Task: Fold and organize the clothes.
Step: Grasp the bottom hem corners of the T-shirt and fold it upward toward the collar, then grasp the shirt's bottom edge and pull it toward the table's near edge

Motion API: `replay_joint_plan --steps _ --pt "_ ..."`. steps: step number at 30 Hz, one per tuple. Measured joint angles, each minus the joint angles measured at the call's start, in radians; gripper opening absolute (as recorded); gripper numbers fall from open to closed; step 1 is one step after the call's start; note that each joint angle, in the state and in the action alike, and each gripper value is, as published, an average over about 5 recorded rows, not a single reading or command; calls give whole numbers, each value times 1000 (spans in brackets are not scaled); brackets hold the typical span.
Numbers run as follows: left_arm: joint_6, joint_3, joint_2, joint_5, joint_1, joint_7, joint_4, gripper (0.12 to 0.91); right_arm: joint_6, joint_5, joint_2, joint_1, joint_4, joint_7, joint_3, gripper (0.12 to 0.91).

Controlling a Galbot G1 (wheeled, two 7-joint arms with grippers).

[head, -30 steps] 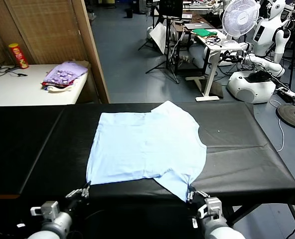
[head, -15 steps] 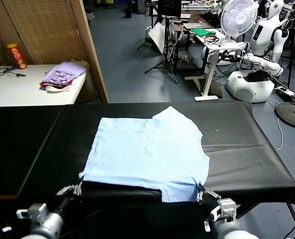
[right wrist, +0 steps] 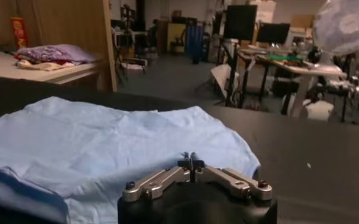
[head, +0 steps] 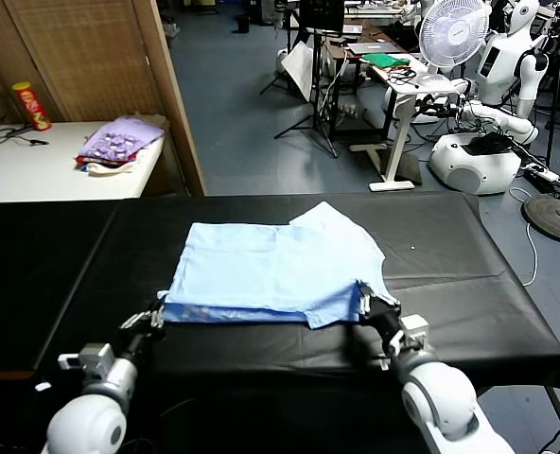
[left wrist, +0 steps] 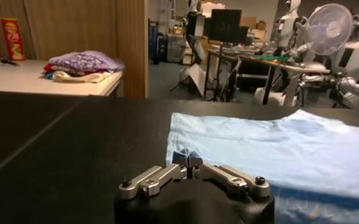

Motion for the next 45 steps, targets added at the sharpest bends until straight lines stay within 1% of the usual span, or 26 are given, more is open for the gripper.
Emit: replay_joint_plan --steps 1,3,6,7,9,10,11,13,14,17,18,20,23,25,27,28,30,32,34,35,36,37,39,40,42,45 --pt "0 2 -1 3 -7 -2 12 130 9 1 -1 2 -8 -7 -1 173" --pt "0 5 -5 6 -19 -7 33 130 20 1 -7 -1 -12 -20 2 263" --pt "0 4 -7 8 -25 -10 49 137 13 0 -22 -24 15 -26 15 430" --pt "-1 4 -7 8 -24 -10 50 155 7 -3 -27 -36 31 -24 22 480" --pt "-1 1 -3 8 -17 -10 47 227 -5 -9 -36 -66 66 -19 38 598" --pt "-1 -1 -1 7 -13 -9 44 275 -10 -11 -40 -82 82 -15 47 645" --pt "-1 -3 1 6 -8 -9 39 341 -12 -12 -42 -98 96 -13 56 693" --pt "1 -5 6 1 4 -7 28 442 -13 -10 -45 -131 117 -8 73 752" --pt "2 -6 8 -2 11 -6 21 509 -14 -6 -45 -146 123 -5 80 775" --pt "10 -5 11 -25 28 1 9 669 -15 9 -40 -189 134 2 101 788" --pt "14 -5 11 -38 32 5 8 712 -16 13 -37 -201 136 4 107 777" --pt "24 -6 9 -69 37 11 9 771 -17 19 -30 -222 141 5 118 748" --pt "35 -8 7 -112 40 19 17 795 -19 24 -22 -244 146 8 129 701" --pt "38 -10 8 -125 40 24 25 797 -21 30 -17 -254 147 11 134 641" --pt "37 -10 9 -129 39 28 34 782 -23 37 -12 -260 147 16 138 558" --pt "37 -11 10 -130 37 30 38 758 -24 41 -10 -261 146 18 141 495" --pt "36 -11 11 -130 33 31 48 677 -25 49 -7 -263 144 21 146 395" --pt "35 -11 11 -130 29 31 56 561 -26 62 -6 -264 143 26 152 277" --pt "35 -11 12 -130 27 31 60 444 -32 80 -9 -268 146 31 156 183" --pt "35 -10 12 -129 28 30 60 377 -39 91 -12 -271 150 35 157 152" --pt "35 -10 12 -127 31 28 59 310 -47 102 -15 -275 155 40 159 138" --pt "36 -9 14 -124 35 24 55 260 -56 113 -19 -279 162 45 161 124" --pt "40 -10 19 -122 46 8 44 174 -78 136 -28 -290 180 58 166 123" --pt "44 -12 23 -124 54 -4 36 150 -88 146 -34 -298 190 64 169 123" --pt "54 -18 35 -134 77 -26 13 133 -104 160 -45 -319 216 73 177 123" --pt "66 -32 59 -134 129 -40 -39 132 -119 164 -55 -359 255 83 187 123"
